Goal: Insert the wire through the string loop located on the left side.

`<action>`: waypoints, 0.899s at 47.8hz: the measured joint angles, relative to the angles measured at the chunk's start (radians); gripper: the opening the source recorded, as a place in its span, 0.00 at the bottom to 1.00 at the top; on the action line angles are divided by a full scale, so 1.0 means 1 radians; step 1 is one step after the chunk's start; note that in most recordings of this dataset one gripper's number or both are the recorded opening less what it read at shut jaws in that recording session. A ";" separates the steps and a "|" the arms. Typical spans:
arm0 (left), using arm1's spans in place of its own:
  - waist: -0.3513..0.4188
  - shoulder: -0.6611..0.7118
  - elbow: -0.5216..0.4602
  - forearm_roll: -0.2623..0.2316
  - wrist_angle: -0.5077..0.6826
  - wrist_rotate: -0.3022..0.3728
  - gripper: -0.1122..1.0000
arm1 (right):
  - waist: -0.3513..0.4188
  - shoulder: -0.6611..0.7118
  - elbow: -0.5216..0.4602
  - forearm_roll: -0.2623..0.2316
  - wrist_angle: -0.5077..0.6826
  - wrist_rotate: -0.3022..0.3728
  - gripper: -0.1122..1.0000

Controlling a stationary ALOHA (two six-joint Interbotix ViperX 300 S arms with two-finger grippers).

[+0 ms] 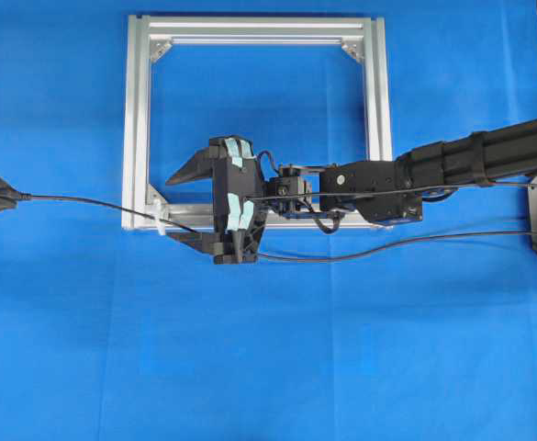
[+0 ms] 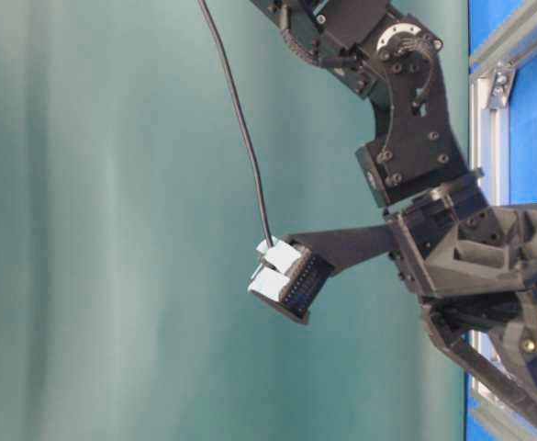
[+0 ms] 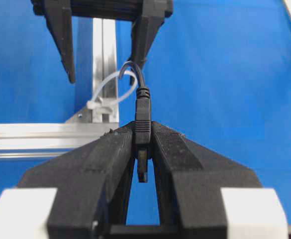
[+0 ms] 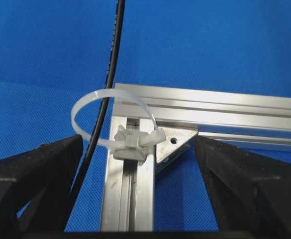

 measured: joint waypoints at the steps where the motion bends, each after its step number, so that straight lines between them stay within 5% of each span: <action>1: 0.000 0.000 0.000 0.000 -0.003 0.000 0.17 | 0.000 0.000 0.000 0.000 0.000 0.000 0.94; 18: 0.000 0.005 0.000 0.000 -0.015 -0.002 0.20 | 0.000 0.000 0.000 0.000 0.000 0.000 0.94; 31: 0.000 0.025 0.014 0.000 -0.034 -0.003 0.89 | -0.002 0.000 -0.002 0.000 0.000 0.000 0.94; 43: 0.002 0.028 0.017 0.000 -0.037 -0.005 0.86 | 0.000 0.000 0.000 0.000 0.000 0.000 0.94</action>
